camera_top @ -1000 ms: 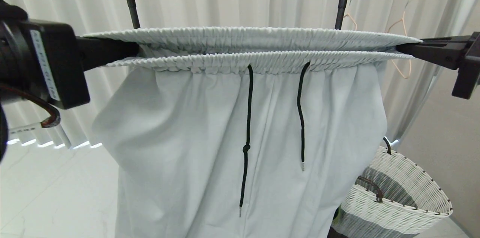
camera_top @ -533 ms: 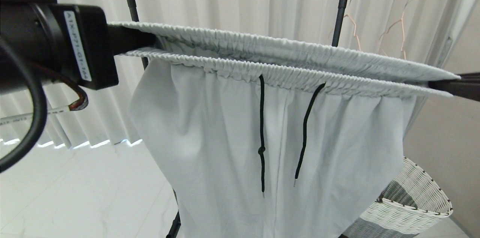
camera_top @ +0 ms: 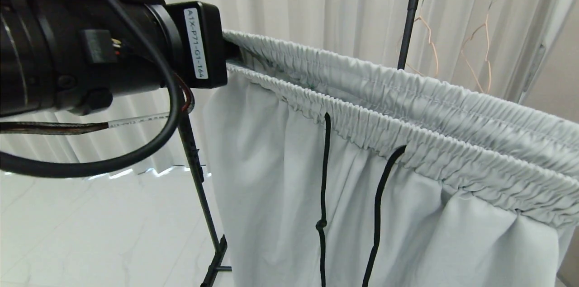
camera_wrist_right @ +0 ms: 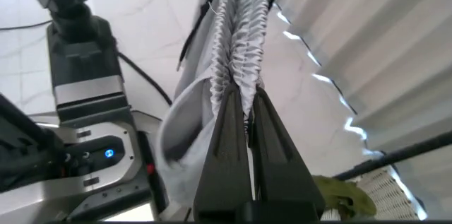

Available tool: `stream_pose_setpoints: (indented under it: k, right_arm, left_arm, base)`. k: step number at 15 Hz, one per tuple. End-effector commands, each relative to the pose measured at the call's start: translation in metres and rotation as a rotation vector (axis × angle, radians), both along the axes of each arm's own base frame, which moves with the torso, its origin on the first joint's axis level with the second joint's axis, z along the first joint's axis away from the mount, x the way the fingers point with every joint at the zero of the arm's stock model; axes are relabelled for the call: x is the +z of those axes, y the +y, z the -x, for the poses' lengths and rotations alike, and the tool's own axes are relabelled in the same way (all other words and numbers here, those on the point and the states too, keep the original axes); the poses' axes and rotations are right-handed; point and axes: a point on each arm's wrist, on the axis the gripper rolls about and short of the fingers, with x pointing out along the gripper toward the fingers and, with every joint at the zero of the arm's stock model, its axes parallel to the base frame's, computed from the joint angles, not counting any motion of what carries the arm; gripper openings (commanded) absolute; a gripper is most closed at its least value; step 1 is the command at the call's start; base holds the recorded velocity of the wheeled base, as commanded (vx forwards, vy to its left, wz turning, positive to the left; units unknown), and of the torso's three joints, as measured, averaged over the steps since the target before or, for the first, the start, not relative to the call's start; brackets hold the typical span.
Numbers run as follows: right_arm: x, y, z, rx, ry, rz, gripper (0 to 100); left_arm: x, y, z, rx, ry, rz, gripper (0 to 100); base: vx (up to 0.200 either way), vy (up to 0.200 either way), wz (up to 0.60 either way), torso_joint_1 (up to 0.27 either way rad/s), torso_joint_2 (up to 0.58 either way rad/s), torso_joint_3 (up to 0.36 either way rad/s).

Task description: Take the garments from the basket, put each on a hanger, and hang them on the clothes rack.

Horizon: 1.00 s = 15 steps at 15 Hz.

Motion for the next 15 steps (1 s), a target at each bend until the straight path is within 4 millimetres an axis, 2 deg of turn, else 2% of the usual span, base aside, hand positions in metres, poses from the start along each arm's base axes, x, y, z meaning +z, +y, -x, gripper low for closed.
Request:
stream_pose_setpoints:
  k: [1, 2, 4, 7, 8, 10, 13, 15]
  right_arm:
    - [0.000, -0.001, 0.002, 0.002, -0.006, 0.000, 0]
    - [-0.001, -0.001, 0.001, -0.021, -0.009, 0.009, 0]
    - [-0.005, 0.000, -0.005, -0.199, -0.040, 0.065, 0]
    - [-0.008, 0.008, -0.017, -0.345, -0.059, 0.109, 0]
    - [-0.005, 0.017, -0.027, -0.382, -0.062, 0.079, 0]
    - [0.002, 0.036, -0.045, -0.404, -0.087, -0.009, 0]
    - [0.012, 0.066, -0.074, -0.406, -0.163, -0.138, 0]
    - [0.015, 0.077, -0.084, -0.407, -0.188, -0.179, 0]
  left_arm:
    - [-0.008, -0.005, -0.005, 0.003, 0.034, -0.032, 0]
    - [-0.009, -0.003, -0.002, 0.002, 0.047, -0.047, 0]
    - [-0.013, 0.013, 0.015, -0.002, 0.129, -0.108, 0]
    - [-0.014, 0.029, 0.047, -0.058, 0.220, -0.110, 0]
    - [-0.015, 0.037, 0.067, -0.111, 0.266, -0.111, 0]
    - [-0.014, 0.050, 0.092, -0.197, 0.302, -0.112, 0]
    - [-0.010, 0.064, 0.118, -0.330, 0.329, -0.045, 0]
    - [-0.008, 0.066, 0.130, -0.420, 0.354, 0.003, 0]
  base:
    - [0.000, 0.000, 0.00, 0.000, 0.00, 0.000]
    - [0.000, 0.000, 0.00, 0.000, 0.00, 0.000]
    - [0.000, 0.000, 0.00, 0.000, 0.00, 0.000]
    - [0.000, 0.000, 0.00, 0.000, 0.00, 0.000]
    - [0.000, 0.000, 0.00, 0.000, 0.00, 0.000]
    - [0.000, 0.000, 0.00, 0.000, 0.00, 0.000]
    - [0.000, 0.000, 0.00, 0.000, 0.00, 0.000]
    - [0.000, 0.000, 0.00, 0.000, 0.00, 0.000]
